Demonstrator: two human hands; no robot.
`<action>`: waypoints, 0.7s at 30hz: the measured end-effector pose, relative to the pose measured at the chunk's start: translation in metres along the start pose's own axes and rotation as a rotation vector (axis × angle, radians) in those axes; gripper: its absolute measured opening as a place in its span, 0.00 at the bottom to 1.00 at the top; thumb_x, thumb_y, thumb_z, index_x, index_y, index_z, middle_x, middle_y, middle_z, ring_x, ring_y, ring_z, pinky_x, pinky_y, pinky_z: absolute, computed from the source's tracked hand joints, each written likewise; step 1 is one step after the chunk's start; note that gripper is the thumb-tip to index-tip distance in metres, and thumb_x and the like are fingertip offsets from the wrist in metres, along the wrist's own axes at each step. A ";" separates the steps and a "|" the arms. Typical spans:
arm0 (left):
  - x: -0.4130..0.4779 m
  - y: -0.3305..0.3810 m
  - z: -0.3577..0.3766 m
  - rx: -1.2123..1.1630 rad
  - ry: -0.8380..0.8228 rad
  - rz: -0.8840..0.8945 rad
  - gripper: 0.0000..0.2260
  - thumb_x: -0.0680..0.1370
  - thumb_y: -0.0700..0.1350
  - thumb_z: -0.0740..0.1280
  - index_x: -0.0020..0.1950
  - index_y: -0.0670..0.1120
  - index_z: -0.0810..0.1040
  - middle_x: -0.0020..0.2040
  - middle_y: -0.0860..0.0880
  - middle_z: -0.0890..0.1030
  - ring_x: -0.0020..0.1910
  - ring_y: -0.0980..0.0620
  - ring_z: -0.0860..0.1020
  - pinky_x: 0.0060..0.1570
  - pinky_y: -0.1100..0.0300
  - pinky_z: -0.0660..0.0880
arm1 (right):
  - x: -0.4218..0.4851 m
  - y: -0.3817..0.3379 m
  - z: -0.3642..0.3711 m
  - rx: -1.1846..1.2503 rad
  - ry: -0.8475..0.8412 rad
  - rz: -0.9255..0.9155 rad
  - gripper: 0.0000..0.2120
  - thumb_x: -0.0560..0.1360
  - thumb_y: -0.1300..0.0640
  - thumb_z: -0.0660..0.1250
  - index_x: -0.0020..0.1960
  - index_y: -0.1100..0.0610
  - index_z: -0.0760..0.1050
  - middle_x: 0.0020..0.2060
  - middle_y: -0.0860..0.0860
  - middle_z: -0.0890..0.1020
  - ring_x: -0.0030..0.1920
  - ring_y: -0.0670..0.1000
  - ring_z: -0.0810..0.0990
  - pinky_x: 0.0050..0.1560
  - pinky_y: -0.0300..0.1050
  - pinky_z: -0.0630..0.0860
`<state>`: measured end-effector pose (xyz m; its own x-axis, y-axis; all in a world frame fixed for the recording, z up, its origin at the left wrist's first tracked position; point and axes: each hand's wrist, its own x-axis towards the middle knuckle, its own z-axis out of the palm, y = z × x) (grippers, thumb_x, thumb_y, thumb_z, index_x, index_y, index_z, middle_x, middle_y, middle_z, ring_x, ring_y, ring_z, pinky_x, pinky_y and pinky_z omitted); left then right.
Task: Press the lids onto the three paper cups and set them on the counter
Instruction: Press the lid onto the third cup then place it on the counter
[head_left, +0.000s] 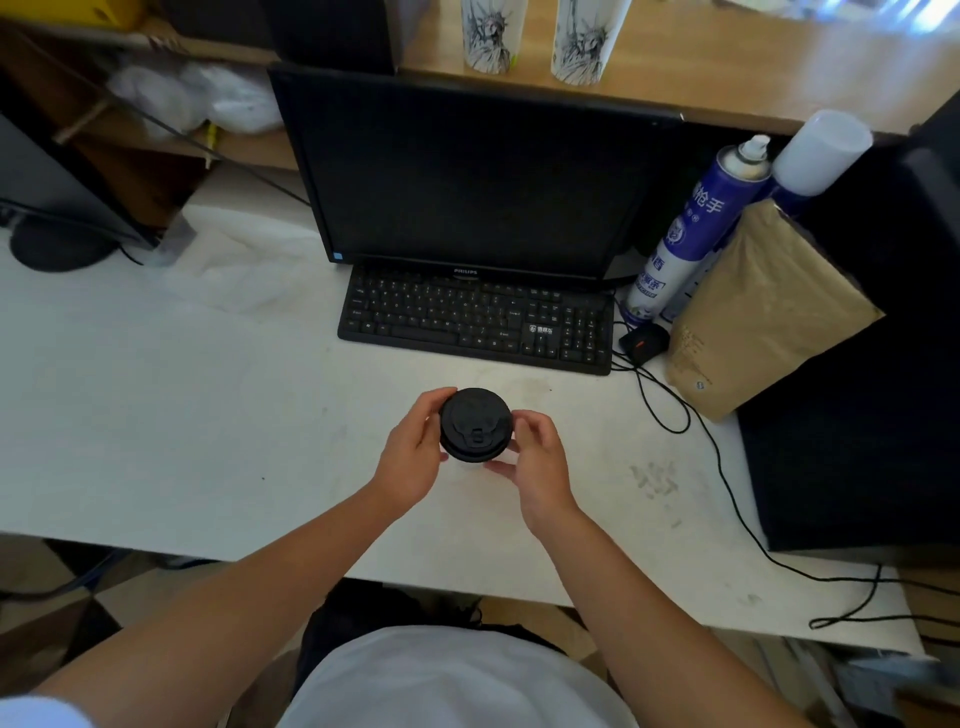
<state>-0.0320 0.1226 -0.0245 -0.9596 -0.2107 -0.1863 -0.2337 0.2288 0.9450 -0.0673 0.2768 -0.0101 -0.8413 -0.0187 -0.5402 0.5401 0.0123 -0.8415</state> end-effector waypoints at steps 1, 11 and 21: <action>-0.002 0.002 0.000 -0.008 0.036 -0.050 0.14 0.86 0.41 0.53 0.66 0.53 0.72 0.60 0.57 0.77 0.59 0.54 0.77 0.53 0.51 0.82 | -0.001 0.002 -0.001 0.043 0.008 0.017 0.09 0.85 0.58 0.57 0.59 0.58 0.75 0.60 0.55 0.79 0.61 0.55 0.79 0.55 0.55 0.83; 0.004 0.006 -0.010 -0.063 0.154 -0.269 0.10 0.85 0.49 0.57 0.48 0.45 0.72 0.49 0.42 0.79 0.47 0.44 0.82 0.42 0.52 0.84 | -0.006 0.002 0.002 0.138 -0.079 0.068 0.13 0.85 0.60 0.59 0.61 0.60 0.81 0.59 0.55 0.83 0.63 0.52 0.80 0.65 0.48 0.77; 0.001 0.000 -0.011 -0.164 0.127 -0.361 0.19 0.84 0.55 0.59 0.54 0.38 0.75 0.52 0.38 0.81 0.53 0.38 0.82 0.46 0.48 0.84 | -0.002 0.007 0.012 0.061 -0.105 0.080 0.17 0.85 0.49 0.58 0.63 0.56 0.81 0.60 0.51 0.83 0.63 0.49 0.79 0.58 0.47 0.79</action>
<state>-0.0309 0.1119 -0.0218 -0.7915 -0.3676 -0.4882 -0.5134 -0.0332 0.8575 -0.0612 0.2650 -0.0147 -0.7904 -0.1244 -0.5998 0.6082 -0.0432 -0.7926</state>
